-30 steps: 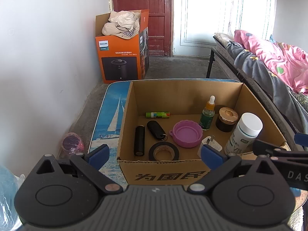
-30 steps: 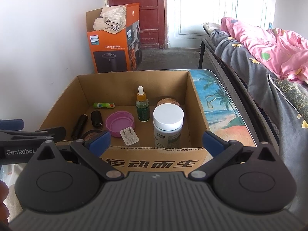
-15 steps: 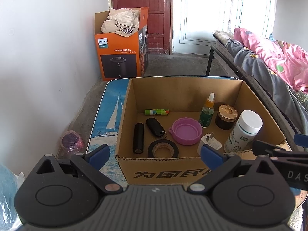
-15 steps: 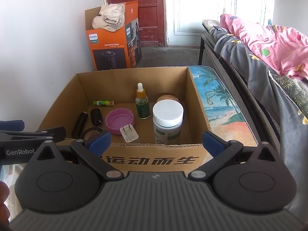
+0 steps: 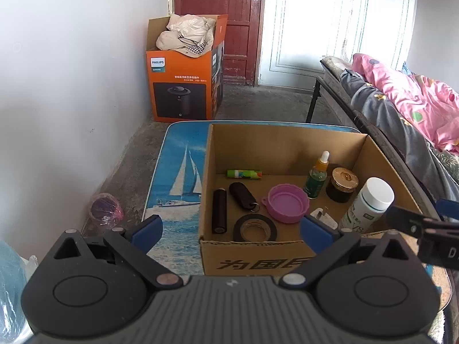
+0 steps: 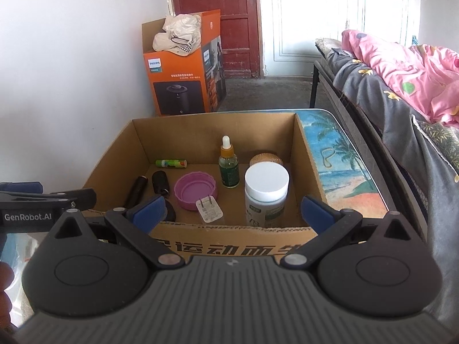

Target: Organize rigid objects

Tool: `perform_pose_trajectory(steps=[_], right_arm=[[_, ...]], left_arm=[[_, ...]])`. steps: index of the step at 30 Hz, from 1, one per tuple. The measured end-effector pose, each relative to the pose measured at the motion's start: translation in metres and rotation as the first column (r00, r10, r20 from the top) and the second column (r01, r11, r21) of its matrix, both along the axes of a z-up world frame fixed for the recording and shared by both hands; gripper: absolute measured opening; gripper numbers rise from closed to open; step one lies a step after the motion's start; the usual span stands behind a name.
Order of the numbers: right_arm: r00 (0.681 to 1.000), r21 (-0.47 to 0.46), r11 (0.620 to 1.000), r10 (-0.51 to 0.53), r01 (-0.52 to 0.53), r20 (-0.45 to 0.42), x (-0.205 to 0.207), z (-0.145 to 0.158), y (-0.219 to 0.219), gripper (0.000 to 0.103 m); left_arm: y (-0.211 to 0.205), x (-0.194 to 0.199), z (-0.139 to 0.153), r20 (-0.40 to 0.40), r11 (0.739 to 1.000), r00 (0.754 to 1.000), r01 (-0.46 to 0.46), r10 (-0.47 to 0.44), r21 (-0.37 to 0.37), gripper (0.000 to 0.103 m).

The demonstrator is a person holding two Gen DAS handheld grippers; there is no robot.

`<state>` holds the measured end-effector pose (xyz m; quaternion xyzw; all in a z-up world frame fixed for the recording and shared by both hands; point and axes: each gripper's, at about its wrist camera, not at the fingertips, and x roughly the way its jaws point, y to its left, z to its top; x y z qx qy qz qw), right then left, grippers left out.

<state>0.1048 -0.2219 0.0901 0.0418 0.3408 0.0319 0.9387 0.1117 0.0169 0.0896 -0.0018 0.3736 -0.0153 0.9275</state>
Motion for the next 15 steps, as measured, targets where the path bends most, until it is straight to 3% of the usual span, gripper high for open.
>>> perform_pose_trajectory(steps=[4, 8, 10, 15], right_arm=[[0.994, 0.084, 0.99, 0.112, -0.113, 0.008, 0.024, 0.018, -0.005, 0.102], [0.97, 0.129, 0.967, 0.232, -0.221, -0.074, 0.063, 0.02, 0.006, 0.1], [0.959, 0.124, 0.961, 0.26, -0.246, -0.113, 0.078, 0.015, 0.015, 0.094], [0.9, 0.198, 0.928, 0.359, -0.316, -0.246, 0.12, -0.006, 0.039, 0.058]], left_arm=[[0.021, 0.004, 0.013, 0.023, 0.999, 0.999, -0.041, 0.041, 0.009, 0.102], [0.042, 0.01, 0.024, 0.053, 0.996, 0.994, -0.092, 0.092, -0.003, 0.103], [0.047, 0.012, 0.026, 0.06, 0.994, 0.992, -0.107, 0.107, -0.005, 0.103], [0.053, 0.023, 0.024, 0.056, 0.994, 0.992, -0.11, 0.11, -0.005, 0.103]])
